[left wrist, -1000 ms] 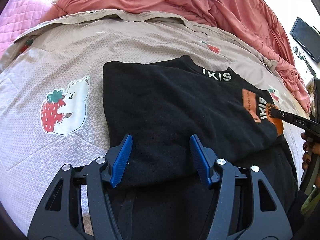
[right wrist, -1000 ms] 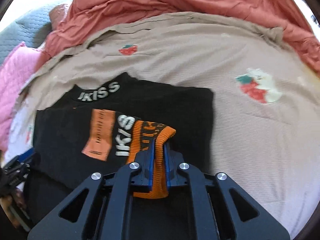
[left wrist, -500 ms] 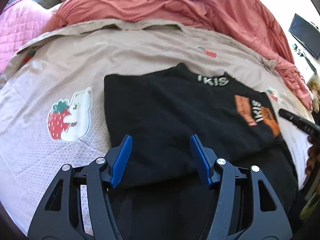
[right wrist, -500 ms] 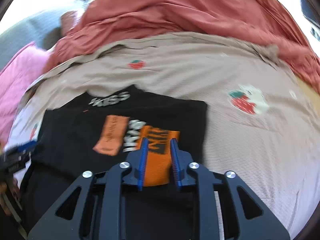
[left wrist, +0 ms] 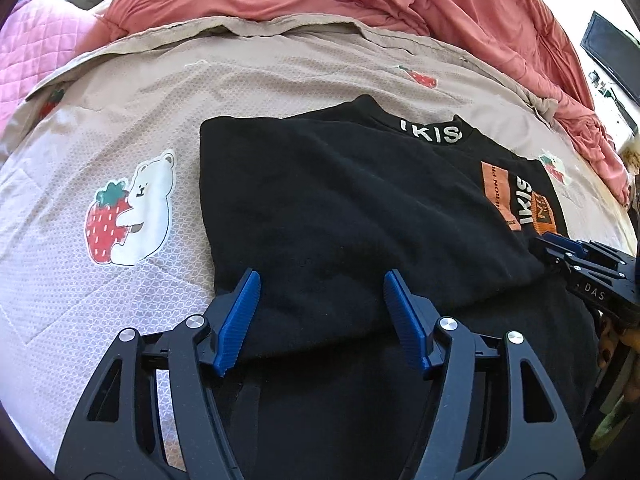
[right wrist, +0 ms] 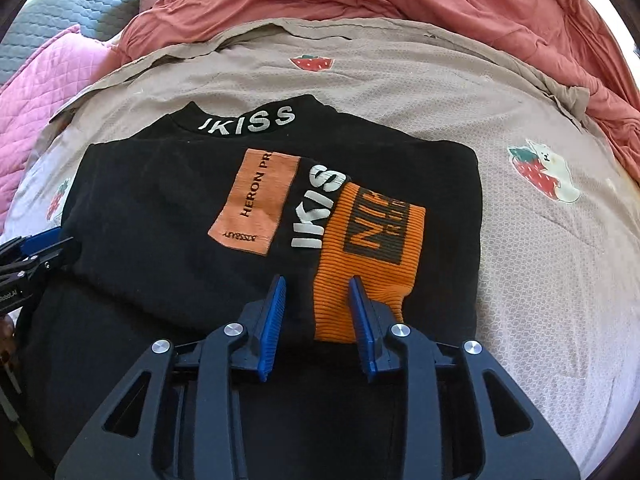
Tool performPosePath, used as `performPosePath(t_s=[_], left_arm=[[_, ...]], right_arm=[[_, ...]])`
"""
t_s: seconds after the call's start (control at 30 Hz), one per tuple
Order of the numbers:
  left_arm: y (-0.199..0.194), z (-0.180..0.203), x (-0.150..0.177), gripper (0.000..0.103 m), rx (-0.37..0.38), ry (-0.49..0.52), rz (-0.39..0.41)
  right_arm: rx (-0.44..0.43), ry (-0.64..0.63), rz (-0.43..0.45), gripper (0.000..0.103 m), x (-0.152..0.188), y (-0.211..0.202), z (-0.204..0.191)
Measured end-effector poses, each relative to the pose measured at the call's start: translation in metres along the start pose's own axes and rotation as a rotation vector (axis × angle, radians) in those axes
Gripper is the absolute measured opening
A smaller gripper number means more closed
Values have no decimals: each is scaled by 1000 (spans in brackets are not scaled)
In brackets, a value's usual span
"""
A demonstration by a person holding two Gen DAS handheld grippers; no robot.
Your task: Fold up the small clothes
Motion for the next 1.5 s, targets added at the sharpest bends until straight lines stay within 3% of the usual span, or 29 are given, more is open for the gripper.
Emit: performPosePath(t_s=[0.1,0.17,0.4,0.53,0.63,0.83,1.5], left_arm=[[-2,-1,-1,57,4,-9,1],[-5,-1,-2,58,10,-15,5],[-22,-6,-8,65,3,-34,35],[-37,-8,-10,73,-11,-35,59],[-48,-10,-11,86,-22,-40,82],[-64,-15,-11,94,-39,-55,100],[-139,-22,4,94,-78,-130,206]], right_arm=[[-24,29,12,34,1,-4,4],[-60,61,27,45,3,-9,8],[-57,66,85,64,3,-34,8],[-58,73,103,74,3,-43,9],[-56,83,117,84,3,-48,9],[-59,92,134,94,5,-62,5],[-35,24,208,96,25,-122,-13]])
Point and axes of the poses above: each gripper's, at about its wrist camera, not at the fingertips, and y roughly the way its jaws point, z to its right, x to its underside, the point moved 4 cm from there along y, roughly the way its jaws point, and after that the axes turned 3 degrees about -z, right-handed, at the moved point
